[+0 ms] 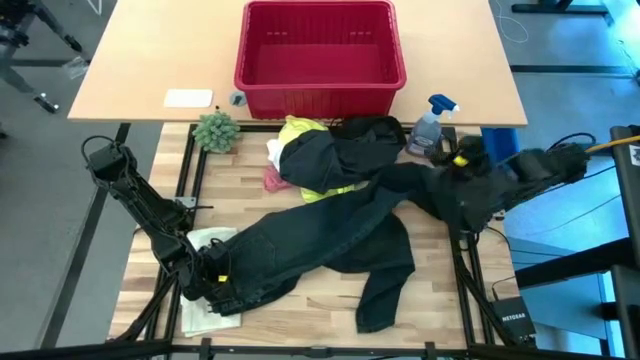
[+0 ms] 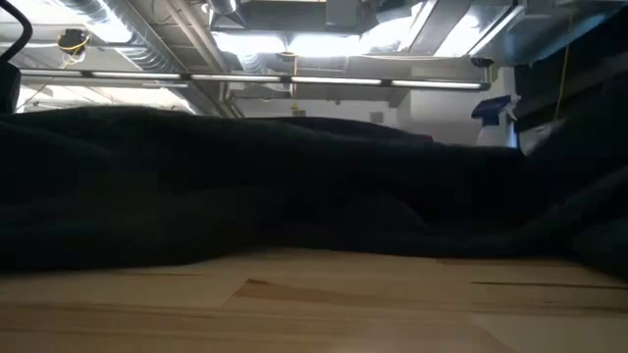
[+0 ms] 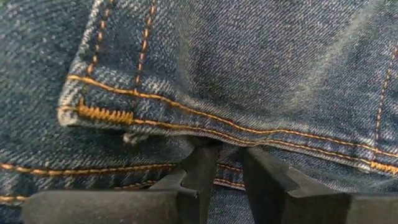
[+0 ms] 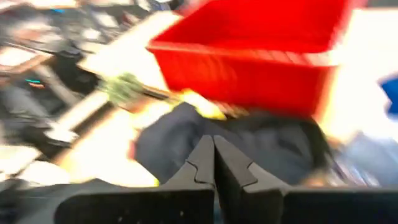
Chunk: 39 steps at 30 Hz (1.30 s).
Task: Fold laundry
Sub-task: Fold the black jean
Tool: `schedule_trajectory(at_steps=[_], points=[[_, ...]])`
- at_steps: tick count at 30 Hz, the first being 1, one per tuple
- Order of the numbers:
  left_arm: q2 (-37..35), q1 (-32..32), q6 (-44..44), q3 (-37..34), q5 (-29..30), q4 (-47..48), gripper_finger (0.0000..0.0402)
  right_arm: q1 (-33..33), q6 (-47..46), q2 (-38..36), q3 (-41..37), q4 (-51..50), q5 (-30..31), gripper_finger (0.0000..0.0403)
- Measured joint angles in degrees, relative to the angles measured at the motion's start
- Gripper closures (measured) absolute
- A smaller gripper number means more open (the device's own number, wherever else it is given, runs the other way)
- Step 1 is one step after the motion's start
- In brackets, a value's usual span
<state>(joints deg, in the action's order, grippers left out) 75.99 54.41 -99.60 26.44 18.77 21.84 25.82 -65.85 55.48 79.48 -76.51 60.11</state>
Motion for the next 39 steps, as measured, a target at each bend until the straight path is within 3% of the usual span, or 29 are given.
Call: schedule_trajectory(at_steps=[4, 7, 10, 13, 17, 21, 23, 25, 28, 30, 39], points=[[0.00, 0.02, 0.78, 0.00, 0.32, -0.03, 0.0325, -2.29, 15.48, 1.11, 4.49, 9.87, -1.43, 0.0402], [0.00, 0.02, 0.86, -0.02, 0.52, -0.04, 0.0325, -6.42, 13.10, 2.54, 5.03, 3.01, -8.32, 0.0402], [0.00, 0.02, 0.99, -0.06, 1.09, 0.06, 0.0325, -10.97, 3.41, 3.91, 2.77, -14.60, -16.62, 0.0403], [0.00, 0.00, 1.04, -0.11, 1.40, 0.05, 0.0325, -15.74, 9.21, 1.75, -3.98, -9.27, -21.57, 0.0388], [0.00, 0.02, 0.99, -0.15, 1.44, -0.06, 0.0325, -21.16, 14.62, -0.65, -9.30, -1.99, -30.84, 0.0330], [0.02, 0.10, 1.04, -0.15, 1.62, 0.02, 0.0325, -23.53, 15.85, -0.72, -14.76, 1.66, -38.78, 0.0241], [0.02, 0.10, 1.07, -0.15, 1.67, 0.00, 0.0325, -24.89, 12.35, -0.72, -17.12, 1.33, -38.92, 0.0198], [0.02, 0.10, 0.80, -0.15, 1.72, 0.02, 0.0325, -27.32, 8.57, -1.07, -18.69, -1.46, -34.89, 0.0163], [0.02, 0.13, 0.84, -0.15, 1.87, -0.04, 0.0325, -30.96, -1.10, -1.49, -19.06, -11.20, -26.86, 0.0136], [0.02, 0.13, 0.89, -0.15, 1.87, -0.07, 0.0325, -33.51, -5.71, -1.51, -18.92, -13.81, -24.75, 0.0128], [0.02, 0.13, 1.00, -0.16, 2.22, -0.06, 0.0325, -43.69, -9.15, -2.99, -20.73, -13.40, -30.65, 0.0125]])
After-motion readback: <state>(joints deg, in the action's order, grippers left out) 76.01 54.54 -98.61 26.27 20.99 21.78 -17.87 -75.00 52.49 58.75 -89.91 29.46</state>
